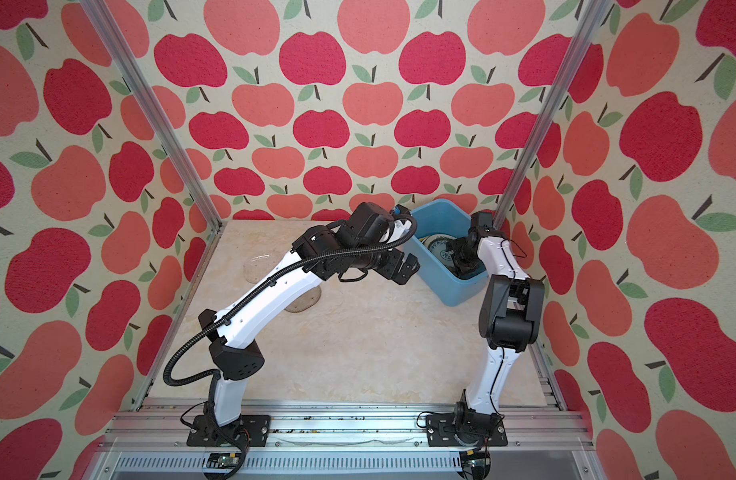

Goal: Place the plates into the plastic bin on the countertop
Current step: 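Lower the floral plate into the bin onto the stack with the left gripper, then open the left gripper and withdraw both grippers toward the clear glass plates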

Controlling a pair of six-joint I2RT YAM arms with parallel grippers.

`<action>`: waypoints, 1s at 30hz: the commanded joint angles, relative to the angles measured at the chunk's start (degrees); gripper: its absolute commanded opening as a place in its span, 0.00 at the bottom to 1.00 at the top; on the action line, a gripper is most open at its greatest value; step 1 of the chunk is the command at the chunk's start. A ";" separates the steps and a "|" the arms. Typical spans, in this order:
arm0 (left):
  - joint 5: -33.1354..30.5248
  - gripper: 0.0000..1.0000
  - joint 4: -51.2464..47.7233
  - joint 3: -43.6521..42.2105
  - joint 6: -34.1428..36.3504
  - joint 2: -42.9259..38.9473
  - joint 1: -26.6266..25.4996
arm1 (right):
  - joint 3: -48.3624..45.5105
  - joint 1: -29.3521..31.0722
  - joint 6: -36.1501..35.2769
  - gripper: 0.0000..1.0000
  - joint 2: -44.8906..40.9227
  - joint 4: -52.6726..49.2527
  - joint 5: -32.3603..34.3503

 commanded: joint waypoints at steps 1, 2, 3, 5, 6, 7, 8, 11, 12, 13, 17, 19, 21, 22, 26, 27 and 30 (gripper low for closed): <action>0.19 0.99 -0.87 -0.75 -0.72 -1.24 0.90 | 4.45 0.11 -4.72 0.76 0.31 -4.32 3.53; 0.43 0.99 -0.74 -0.86 -1.07 -1.33 1.13 | 5.74 0.35 -5.82 0.78 0.09 -6.12 5.14; 0.48 0.99 -0.62 -1.04 -1.35 -1.53 1.31 | 6.89 0.48 -6.85 0.80 -0.12 -7.86 6.69; 0.87 0.99 -0.26 -1.56 -2.04 -1.95 1.67 | 9.18 0.89 -8.93 0.87 -0.51 -10.73 9.20; 0.88 0.99 -0.09 -1.83 -2.33 -2.24 1.79 | 9.86 0.94 -9.75 0.88 -0.66 -11.29 9.69; 0.87 0.99 0.08 -2.16 -2.62 -2.55 1.93 | 10.30 0.99 -10.28 0.88 -0.89 -11.83 9.83; 0.78 0.99 0.21 -2.60 -2.92 -3.03 2.05 | 10.54 0.92 -10.62 0.88 -1.13 -12.07 9.90; 0.28 0.99 -0.27 -3.32 -3.59 -4.36 2.62 | 10.86 0.96 -11.55 0.88 -2.46 -12.27 9.78; 0.13 0.99 -0.66 -3.65 -4.07 -4.86 3.03 | 10.87 0.99 -11.99 0.88 -3.20 -12.13 9.76; 0.26 0.99 -0.94 -4.17 -5.02 -5.77 3.71 | 10.78 1.20 -12.60 0.87 -4.31 -11.71 9.67; -1.00 0.99 -0.32 -10.25 -8.86 -12.09 6.35 | 8.69 2.80 -17.21 0.86 -11.13 -5.71 7.07; -1.99 0.99 -0.23 -14.66 -11.89 -16.02 8.29 | 6.98 4.37 -20.27 0.85 -15.45 -1.71 4.53; -3.03 0.99 -0.51 -19.99 -15.82 -20.72 10.84 | 4.17 6.66 -23.07 0.84 -19.85 3.20 0.03; -3.51 0.99 -0.56 -23.37 -18.17 -23.70 12.59 | 2.37 8.08 -23.94 0.83 -22.07 5.34 -2.26; -1.32 0.99 2.91 -39.87 -27.02 -36.75 21.24 | -6.68 15.16 -23.48 0.80 -28.59 13.39 -11.02; -0.15 0.99 4.02 -43.97 -28.92 -39.89 23.71 | -8.55 17.12 -22.90 0.78 -29.15 15.02 -12.83; 5.43 0.99 5.61 -56.42 -35.22 -49.14 33.73 | -12.00 24.71 -23.54 0.75 -28.25 16.68 -15.52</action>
